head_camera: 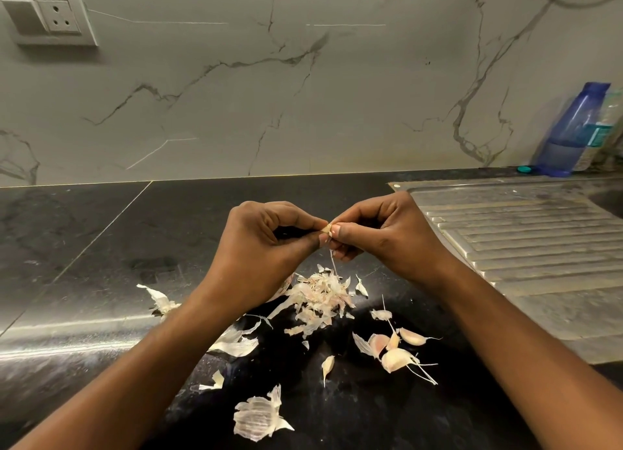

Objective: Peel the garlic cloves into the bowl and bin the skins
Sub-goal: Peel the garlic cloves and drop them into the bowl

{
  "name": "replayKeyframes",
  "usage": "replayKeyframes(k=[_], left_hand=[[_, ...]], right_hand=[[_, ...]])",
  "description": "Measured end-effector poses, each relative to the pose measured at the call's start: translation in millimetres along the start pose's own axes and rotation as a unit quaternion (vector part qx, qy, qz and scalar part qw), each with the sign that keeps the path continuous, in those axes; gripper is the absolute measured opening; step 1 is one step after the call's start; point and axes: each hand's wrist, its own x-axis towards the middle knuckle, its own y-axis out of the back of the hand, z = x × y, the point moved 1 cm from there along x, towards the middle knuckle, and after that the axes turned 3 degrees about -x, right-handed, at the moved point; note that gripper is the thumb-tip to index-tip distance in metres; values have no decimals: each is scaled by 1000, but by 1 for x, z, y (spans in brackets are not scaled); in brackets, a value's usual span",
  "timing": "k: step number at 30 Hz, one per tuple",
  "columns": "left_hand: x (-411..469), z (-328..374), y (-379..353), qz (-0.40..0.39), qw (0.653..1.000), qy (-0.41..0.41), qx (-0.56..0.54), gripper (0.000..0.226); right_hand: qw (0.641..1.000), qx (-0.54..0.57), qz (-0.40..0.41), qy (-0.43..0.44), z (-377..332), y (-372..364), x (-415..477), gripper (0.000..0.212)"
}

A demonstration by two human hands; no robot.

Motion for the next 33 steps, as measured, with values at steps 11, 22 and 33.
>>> replayKeyframes(k=[11,22,33], left_hand=[[0,4,-2,17,958,157,-240,29],[1,9,-2,5,924,232,-304,35],[1,13,2,24,954,207,-213,35]], right_hand=[[999,11,38,13,-4,1,0,7],[999,-19,34,19,-2,1,1,8],[998,-35,49,17,-2,4,1,7]])
